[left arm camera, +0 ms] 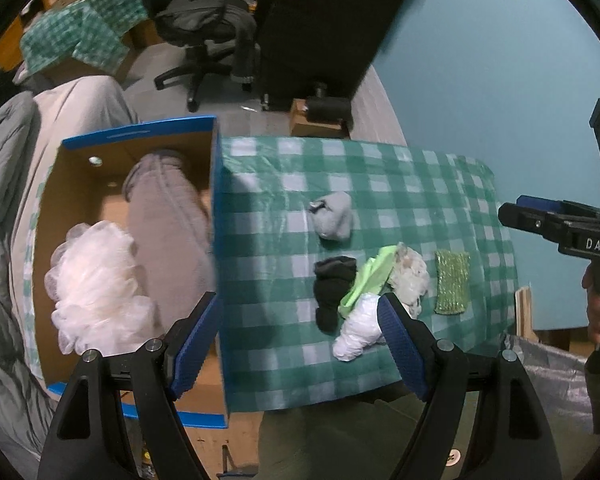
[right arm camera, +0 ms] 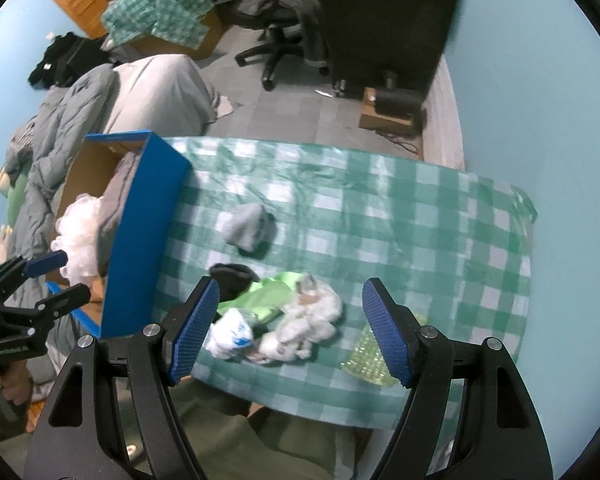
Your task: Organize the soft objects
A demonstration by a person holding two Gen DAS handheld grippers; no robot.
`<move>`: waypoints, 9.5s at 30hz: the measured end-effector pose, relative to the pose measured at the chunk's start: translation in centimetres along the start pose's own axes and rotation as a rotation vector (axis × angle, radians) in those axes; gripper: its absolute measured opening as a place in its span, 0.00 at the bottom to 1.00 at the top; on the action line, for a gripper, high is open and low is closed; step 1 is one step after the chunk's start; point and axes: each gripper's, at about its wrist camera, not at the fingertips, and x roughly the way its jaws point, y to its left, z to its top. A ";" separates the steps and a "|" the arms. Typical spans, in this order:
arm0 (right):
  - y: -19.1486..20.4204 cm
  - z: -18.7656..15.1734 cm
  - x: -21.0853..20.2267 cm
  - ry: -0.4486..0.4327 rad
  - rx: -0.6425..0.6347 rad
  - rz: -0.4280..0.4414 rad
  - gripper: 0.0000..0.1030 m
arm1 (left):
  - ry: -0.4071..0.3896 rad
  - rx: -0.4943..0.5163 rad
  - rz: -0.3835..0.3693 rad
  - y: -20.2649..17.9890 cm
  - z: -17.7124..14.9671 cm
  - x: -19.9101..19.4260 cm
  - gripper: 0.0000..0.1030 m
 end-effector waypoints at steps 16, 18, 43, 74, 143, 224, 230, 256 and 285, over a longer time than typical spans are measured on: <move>-7.1 -4.4 4.5 0.055 0.150 -0.049 0.73 | 0.091 0.064 -0.047 -4.3 -1.2 6.2 0.78; -7.7 -4.9 5.2 0.069 0.166 -0.055 0.73 | 0.101 0.064 -0.051 -4.6 -1.6 7.1 0.78; -11.6 -9.2 12.0 0.151 0.221 -0.095 0.73 | 0.203 0.116 -0.052 -7.2 -5.1 15.2 0.82; -7.8 -11.9 16.0 0.150 0.123 -0.203 0.28 | 0.145 0.160 -0.123 -5.6 -4.9 12.9 0.44; 8.0 2.0 2.3 -0.064 -0.160 0.190 0.15 | -0.117 -0.054 -0.030 4.5 0.5 -0.7 0.42; 23.5 10.4 8.8 0.022 -0.365 0.200 0.51 | -0.145 -0.134 0.135 17.7 4.1 -1.9 0.68; 22.2 9.5 7.1 0.001 -0.360 0.190 0.54 | -0.162 -0.109 0.129 15.6 3.6 -2.9 0.68; 8.8 2.8 3.5 0.009 -0.145 0.082 0.59 | -0.110 0.007 0.028 5.7 1.4 -2.2 0.69; -2.2 -4.6 11.4 0.156 0.121 0.044 0.59 | 0.082 0.119 0.020 -3.2 1.1 8.2 0.70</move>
